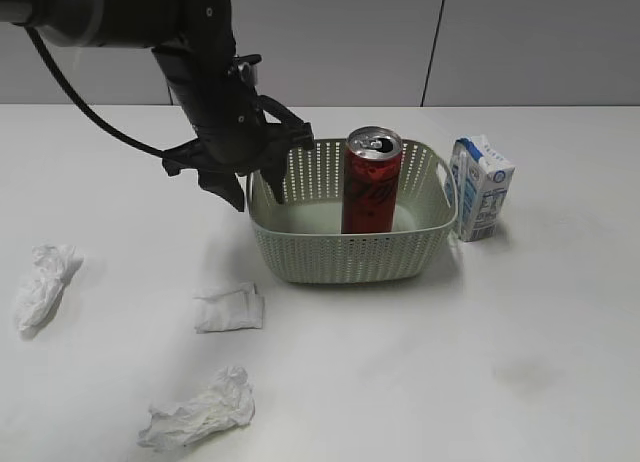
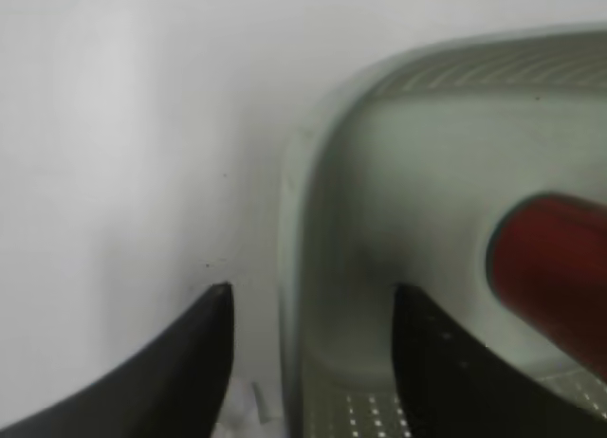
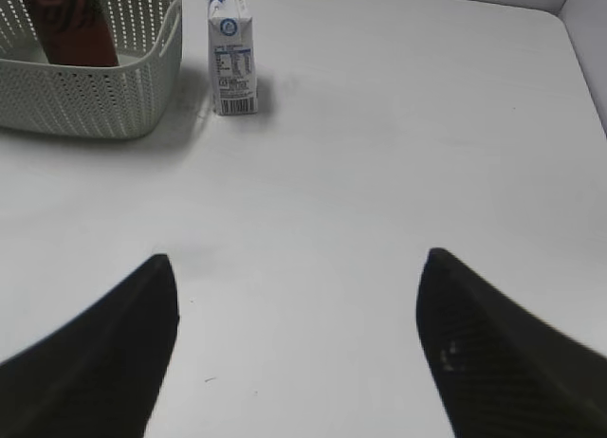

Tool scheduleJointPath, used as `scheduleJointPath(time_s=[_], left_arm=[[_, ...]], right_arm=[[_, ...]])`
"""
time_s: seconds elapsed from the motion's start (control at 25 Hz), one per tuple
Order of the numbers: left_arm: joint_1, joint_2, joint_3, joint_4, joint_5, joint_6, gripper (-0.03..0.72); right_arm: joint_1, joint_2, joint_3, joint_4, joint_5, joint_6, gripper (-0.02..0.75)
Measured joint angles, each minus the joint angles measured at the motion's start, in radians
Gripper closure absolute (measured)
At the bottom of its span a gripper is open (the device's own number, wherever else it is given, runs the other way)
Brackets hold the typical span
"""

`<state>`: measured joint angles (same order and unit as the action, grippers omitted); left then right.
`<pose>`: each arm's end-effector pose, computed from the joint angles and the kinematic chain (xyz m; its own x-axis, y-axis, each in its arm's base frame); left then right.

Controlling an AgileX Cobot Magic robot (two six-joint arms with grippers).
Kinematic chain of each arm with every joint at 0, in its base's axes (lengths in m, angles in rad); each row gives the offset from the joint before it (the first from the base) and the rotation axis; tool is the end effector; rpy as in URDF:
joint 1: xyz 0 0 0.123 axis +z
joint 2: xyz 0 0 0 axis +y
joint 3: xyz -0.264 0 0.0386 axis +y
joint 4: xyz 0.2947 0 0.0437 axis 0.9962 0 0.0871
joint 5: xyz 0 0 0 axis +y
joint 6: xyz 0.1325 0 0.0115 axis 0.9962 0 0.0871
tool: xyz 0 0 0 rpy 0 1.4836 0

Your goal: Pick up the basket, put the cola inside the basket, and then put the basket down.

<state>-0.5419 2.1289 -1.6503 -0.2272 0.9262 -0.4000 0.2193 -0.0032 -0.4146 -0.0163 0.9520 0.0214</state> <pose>0.4062 -0.2725 0.1033 -0.9906 0.0080 -0.1365 0.0468 0.9577 -0.2838 0.1052 0.0216 0.2627 -0.4243 -0.0823 -0.9018 -0.2008 0.9796 0.0050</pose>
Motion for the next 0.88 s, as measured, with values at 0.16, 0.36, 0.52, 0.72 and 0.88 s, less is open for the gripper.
scheduleJointPath(time_s=[0.16, 0.36, 0.52, 0.72, 0.88], left_arm=[[0.016, -0.009, 0.000, -0.006, 0.009, 0.008, 0.074], [0.091, -0.086, 0.000, -0.007, 0.025, 0.062, 0.021], [0.176, -0.143, 0.000, -0.003, 0.068, 0.153, 0.022], [0.276, -0.178, -0.001, 0.012, 0.153, 0.247, 0.032], [0.332, -0.186, -0.001, 0.035, 0.220, 0.320, 0.039]], right_arm=[[0.000, 0.000, 0.000, -0.001, -0.004, 0.000, 0.146], [-0.005, 0.000, 0.001, -0.002, -0.005, 0.000, 0.147], [-0.050, 0.000, 0.003, -0.001, -0.005, 0.000, 0.147], [-0.164, 0.000, 0.003, -0.001, -0.005, -0.001, 0.148], [-0.259, 0.000, 0.003, 0.000, -0.005, -0.003, 0.148]])
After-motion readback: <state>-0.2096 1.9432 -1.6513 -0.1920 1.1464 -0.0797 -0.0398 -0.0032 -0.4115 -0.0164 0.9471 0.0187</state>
